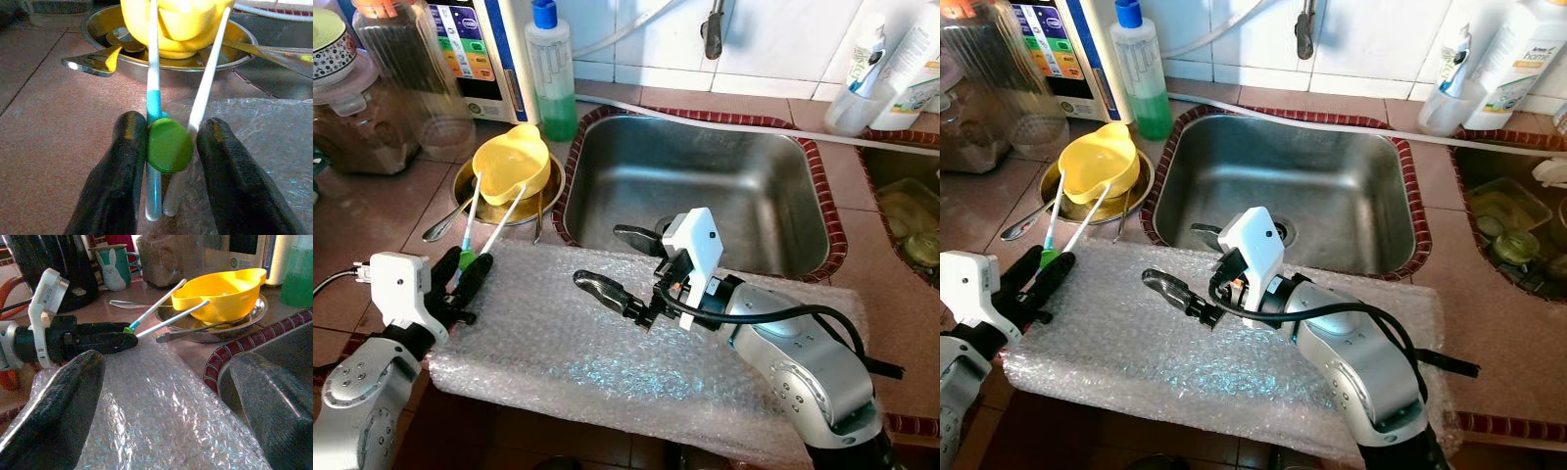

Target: Kitchen organization

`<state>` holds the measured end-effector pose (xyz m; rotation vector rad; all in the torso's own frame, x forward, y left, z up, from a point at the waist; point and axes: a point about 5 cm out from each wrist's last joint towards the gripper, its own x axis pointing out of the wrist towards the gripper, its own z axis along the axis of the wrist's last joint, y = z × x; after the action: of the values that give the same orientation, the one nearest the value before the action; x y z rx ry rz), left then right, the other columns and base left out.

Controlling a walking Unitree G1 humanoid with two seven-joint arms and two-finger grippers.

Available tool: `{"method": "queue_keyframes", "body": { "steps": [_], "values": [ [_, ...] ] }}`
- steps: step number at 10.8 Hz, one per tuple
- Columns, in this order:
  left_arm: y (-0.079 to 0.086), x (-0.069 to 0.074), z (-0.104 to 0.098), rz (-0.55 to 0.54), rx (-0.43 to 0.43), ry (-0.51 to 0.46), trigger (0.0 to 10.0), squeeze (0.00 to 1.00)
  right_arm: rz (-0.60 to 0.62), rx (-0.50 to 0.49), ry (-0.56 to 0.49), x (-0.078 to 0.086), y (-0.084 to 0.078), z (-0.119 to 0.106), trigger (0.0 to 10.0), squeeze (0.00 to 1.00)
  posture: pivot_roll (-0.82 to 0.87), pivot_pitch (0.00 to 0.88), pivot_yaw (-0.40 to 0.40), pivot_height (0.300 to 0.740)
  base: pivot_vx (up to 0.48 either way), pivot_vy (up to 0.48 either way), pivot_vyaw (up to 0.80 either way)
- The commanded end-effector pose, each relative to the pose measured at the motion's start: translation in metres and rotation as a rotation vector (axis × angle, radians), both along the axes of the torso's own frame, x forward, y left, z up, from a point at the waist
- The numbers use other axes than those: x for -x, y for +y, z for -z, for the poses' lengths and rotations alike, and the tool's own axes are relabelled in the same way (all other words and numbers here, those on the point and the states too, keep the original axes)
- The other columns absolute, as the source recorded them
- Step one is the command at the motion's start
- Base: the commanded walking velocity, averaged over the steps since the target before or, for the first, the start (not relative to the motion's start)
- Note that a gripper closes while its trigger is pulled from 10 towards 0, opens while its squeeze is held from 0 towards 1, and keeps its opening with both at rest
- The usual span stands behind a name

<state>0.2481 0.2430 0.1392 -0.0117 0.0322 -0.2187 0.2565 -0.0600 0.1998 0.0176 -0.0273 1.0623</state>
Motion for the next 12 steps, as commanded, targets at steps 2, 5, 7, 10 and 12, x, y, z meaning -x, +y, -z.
{"method": "queue_keyframes", "body": {
  "steps": [2,5,7,10,12],
  "values": [
    [0.0042,0.0049,0.009,-0.008,-0.028,0.061,0.0,0.0,-0.017,0.003,-0.007,0.0009,0.0027,0.0002,10.0,0.0,-0.04,0.21,0.017,0.74,0.0,0.0,0.0],
    [0.0075,0.0068,0.0102,-0.023,-0.022,0.08,0.0,0.0,-0.014,-0.002,-0.011,0.0003,0.0036,0.0,10.0,0.0,-0.04,0.211,0.018,0.74,0.0,0.0,0.0],
    [0.0087,0.008,0.0091,-0.028,-0.014,0.083,0.0,0.0,-0.01,-0.004,-0.014,-0.0004,0.0036,-0.0001,10.0,0.0,-0.04,0.211,0.018,0.74,0.0,0.0,0.0],
    [0.0113,0.0094,0.0069,-0.033,-0.013,0.081,0.0,0.0,-0.001,-0.007,-0.019,-0.0026,0.0027,-0.0003,10.0,0.0,-0.03,0.209,0.018,0.74,0.0,0.0,0.0],
    [0.0098,0.0101,0.0079,-0.03,-0.016,0.086,0.0,0.0,0.0,-0.012,-0.023,-0.0031,0.0031,-0.0009,10.0,0.0,-0.03,0.206,0.019,0.74,0.0,0.0,0.0]
  ]
}}
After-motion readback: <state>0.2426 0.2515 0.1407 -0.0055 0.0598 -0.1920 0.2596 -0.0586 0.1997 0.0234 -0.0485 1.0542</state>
